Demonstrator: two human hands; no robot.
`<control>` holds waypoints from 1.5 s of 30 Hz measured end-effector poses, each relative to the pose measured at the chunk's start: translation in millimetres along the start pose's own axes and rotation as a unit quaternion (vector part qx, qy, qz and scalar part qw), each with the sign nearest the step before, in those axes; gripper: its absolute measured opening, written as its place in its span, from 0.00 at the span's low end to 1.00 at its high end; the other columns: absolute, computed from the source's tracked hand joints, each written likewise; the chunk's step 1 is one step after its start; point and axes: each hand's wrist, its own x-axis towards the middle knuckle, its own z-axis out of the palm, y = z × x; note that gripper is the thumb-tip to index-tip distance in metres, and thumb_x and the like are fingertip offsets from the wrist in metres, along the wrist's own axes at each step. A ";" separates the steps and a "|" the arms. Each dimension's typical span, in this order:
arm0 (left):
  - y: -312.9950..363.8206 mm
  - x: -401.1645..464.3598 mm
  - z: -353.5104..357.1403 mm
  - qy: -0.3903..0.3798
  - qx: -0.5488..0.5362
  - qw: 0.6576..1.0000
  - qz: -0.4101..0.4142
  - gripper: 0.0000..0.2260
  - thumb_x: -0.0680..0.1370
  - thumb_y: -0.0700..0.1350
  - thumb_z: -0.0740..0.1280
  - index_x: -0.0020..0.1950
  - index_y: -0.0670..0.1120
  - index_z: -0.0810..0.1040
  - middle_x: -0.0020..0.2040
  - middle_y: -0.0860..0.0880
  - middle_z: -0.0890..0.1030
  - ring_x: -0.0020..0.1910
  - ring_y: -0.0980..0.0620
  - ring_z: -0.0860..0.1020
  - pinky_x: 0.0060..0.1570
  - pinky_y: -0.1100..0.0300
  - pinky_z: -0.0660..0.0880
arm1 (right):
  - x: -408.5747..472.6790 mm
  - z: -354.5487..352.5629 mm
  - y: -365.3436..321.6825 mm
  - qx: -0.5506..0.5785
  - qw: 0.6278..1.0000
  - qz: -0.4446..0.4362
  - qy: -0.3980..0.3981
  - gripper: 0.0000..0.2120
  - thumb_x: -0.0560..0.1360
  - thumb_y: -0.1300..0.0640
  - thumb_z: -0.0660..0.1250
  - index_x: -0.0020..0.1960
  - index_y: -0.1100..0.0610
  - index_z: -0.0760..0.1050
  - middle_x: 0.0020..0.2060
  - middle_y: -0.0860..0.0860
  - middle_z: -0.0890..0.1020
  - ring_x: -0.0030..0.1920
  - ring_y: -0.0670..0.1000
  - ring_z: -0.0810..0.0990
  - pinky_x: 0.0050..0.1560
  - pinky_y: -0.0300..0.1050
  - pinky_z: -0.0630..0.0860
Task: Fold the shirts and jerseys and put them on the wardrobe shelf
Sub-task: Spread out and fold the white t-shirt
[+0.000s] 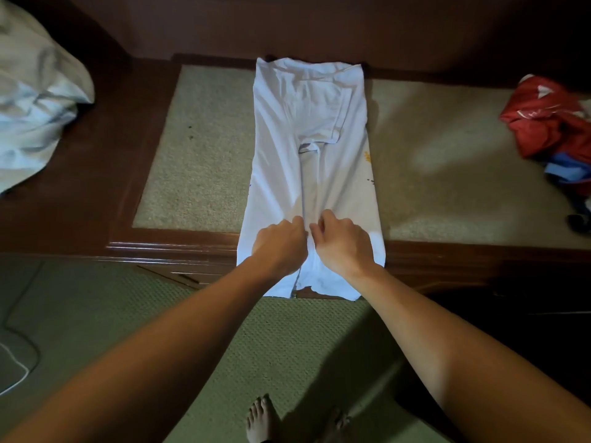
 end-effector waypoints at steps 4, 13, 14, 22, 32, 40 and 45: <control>-0.8 -4.5 5.3 0.026 -0.033 0.999 -0.013 0.10 0.85 0.51 0.54 0.50 0.45 0.66 0.41 0.46 0.73 0.40 0.41 0.74 0.40 0.50 0.67 | -3.4 5.3 4.2 0.007 1.000 0.000 0.018 0.16 0.84 0.44 0.55 0.52 0.56 0.71 0.39 0.55 0.82 0.39 0.61 0.81 0.41 0.54 0.78; -11.7 -57.1 26.1 0.126 -0.269 0.935 -0.194 0.11 0.80 0.53 0.61 0.42 0.49 0.73 0.35 0.51 0.77 0.37 0.46 0.76 0.38 0.55 0.68 | -48.4 23.2 15.6 0.114 0.985 0.043 0.121 0.08 0.81 0.47 0.61 0.49 0.50 0.75 0.27 0.50 0.77 0.33 0.57 0.79 0.32 0.49 0.72; -16.4 -65.6 35.3 0.106 -0.262 0.932 -0.225 0.10 0.79 0.52 0.61 0.42 0.49 0.74 0.36 0.50 0.77 0.38 0.45 0.75 0.38 0.55 0.68 | -59.0 32.3 20.0 0.123 0.982 0.058 0.130 0.09 0.80 0.46 0.62 0.47 0.50 0.74 0.27 0.50 0.77 0.33 0.58 0.80 0.31 0.50 0.74; -45.7 -75.2 83.5 0.007 -0.258 0.907 -0.333 0.19 0.81 0.54 0.63 0.66 0.43 0.72 0.62 0.39 0.79 0.61 0.37 0.77 0.57 0.47 0.73 | -89.9 84.3 53.4 0.197 0.941 0.275 0.009 0.14 0.77 0.43 0.68 0.54 0.52 0.81 0.50 0.52 0.84 0.53 0.57 0.81 0.52 0.50 0.79; -56.5 -75.0 98.8 0.037 -0.250 0.894 -0.370 0.13 0.83 0.47 0.61 0.65 0.42 0.68 0.59 0.36 0.78 0.58 0.33 0.77 0.50 0.45 0.71 | -86.7 94.3 69.9 0.268 0.862 0.426 0.063 0.18 0.79 0.45 0.67 0.61 0.57 0.75 0.56 0.57 0.81 0.49 0.58 0.78 0.47 0.46 0.69; -48.1 -97.7 92.2 0.085 -0.293 0.905 -0.298 0.12 0.83 0.49 0.60 0.58 0.41 0.74 0.59 0.40 0.77 0.55 0.39 0.74 0.54 0.47 0.71 | -112.1 79.5 49.0 0.274 0.890 0.356 0.072 0.12 0.75 0.47 0.68 0.39 0.54 0.76 0.39 0.50 0.81 0.44 0.56 0.79 0.46 0.50 0.78; -24.1 -113.5 46.9 0.118 -0.348 0.884 -0.289 0.09 0.83 0.51 0.56 0.53 0.46 0.69 0.47 0.41 0.79 0.46 0.38 0.78 0.48 0.45 0.77 | -122.3 37.5 19.1 0.262 0.915 0.290 0.102 0.14 0.75 0.52 0.66 0.36 0.56 0.67 0.34 0.51 0.76 0.39 0.58 0.75 0.37 0.50 0.69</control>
